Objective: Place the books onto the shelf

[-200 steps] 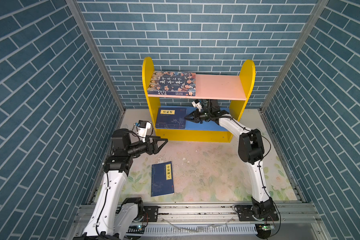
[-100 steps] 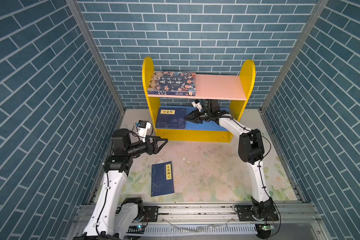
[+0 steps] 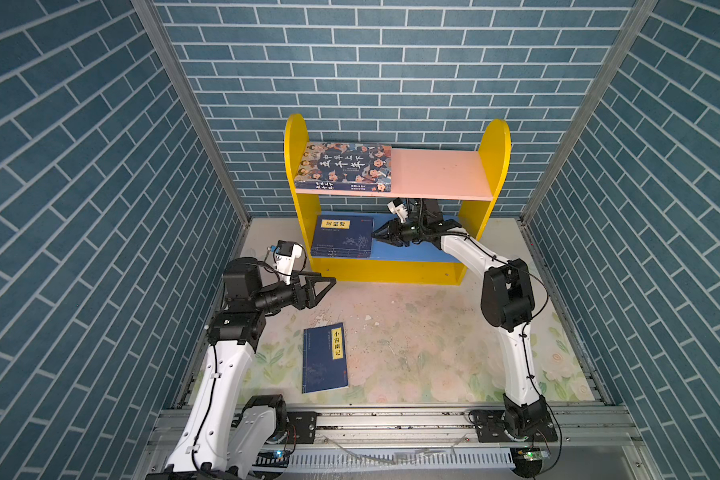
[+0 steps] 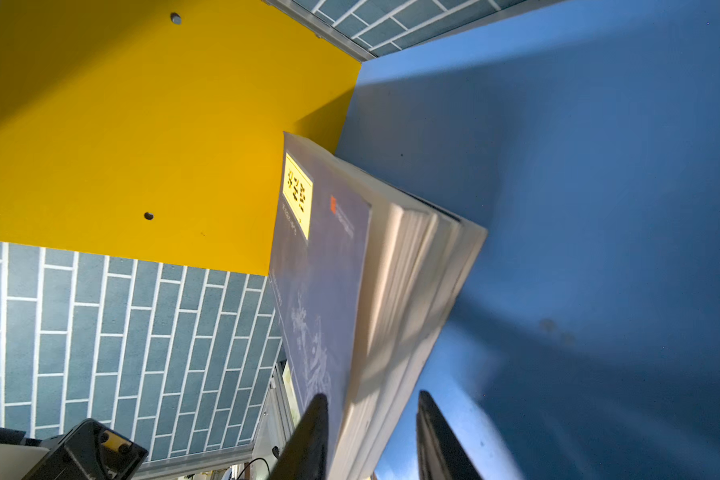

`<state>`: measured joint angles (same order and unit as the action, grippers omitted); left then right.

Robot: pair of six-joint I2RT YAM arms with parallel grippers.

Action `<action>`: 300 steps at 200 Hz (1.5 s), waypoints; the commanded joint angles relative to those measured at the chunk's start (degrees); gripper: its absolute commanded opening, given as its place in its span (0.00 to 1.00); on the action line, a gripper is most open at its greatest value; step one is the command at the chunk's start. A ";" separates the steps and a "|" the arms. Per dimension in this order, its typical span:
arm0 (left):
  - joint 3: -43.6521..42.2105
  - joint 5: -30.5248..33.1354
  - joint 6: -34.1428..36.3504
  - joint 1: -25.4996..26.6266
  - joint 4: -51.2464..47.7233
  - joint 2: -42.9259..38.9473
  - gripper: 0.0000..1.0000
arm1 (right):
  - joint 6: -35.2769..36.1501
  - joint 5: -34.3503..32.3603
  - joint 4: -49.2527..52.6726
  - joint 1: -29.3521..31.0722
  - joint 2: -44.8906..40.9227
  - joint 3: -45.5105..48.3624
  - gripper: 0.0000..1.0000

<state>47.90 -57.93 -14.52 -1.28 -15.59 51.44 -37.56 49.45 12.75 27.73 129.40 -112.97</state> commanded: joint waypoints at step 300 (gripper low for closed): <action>0.35 -0.95 -0.57 -0.48 1.36 -0.21 0.78 | -2.24 3.78 -5.11 0.95 1.89 -4.07 0.12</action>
<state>47.90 -58.11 -14.81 -1.28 -15.55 51.75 -40.75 51.94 8.64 28.29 131.26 -115.09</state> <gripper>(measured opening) 0.776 0.112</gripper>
